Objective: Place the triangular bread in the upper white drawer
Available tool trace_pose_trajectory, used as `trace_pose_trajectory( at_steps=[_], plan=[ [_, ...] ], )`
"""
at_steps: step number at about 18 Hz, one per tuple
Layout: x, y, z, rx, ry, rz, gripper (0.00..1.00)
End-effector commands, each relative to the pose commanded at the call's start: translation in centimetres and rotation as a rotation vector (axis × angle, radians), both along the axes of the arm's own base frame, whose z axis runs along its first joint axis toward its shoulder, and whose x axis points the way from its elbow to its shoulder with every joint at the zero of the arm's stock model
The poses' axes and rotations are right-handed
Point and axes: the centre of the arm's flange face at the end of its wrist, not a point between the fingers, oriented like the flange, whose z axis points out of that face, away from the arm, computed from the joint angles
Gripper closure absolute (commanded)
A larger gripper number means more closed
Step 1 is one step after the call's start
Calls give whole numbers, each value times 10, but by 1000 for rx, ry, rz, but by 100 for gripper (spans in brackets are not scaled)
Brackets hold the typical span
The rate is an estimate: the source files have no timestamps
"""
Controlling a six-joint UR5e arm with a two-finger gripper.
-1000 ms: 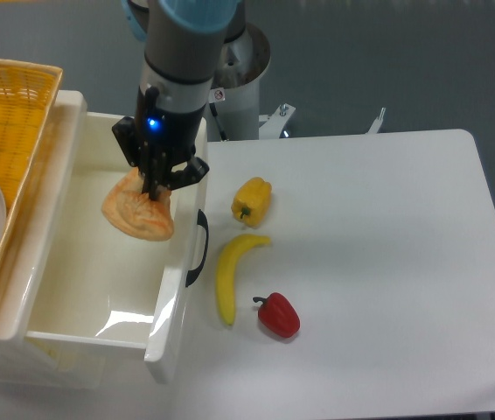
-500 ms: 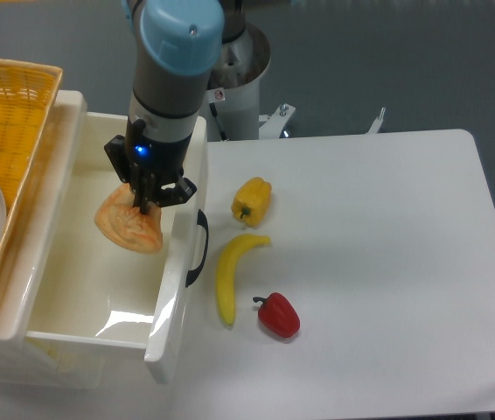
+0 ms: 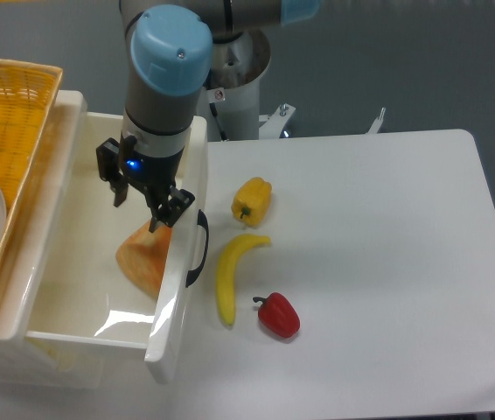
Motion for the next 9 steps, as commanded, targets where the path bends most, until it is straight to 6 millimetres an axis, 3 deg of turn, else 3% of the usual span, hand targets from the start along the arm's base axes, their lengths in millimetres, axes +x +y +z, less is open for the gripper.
trace_pose_trajectory(
  at_steps=[4,7,9],
  plan=[
    [-8,-2,18,62,42,54,0],
    [-33,-20,48,145,89,175,0],
    [-40,-22,50,155,98,202,0]
  ],
)
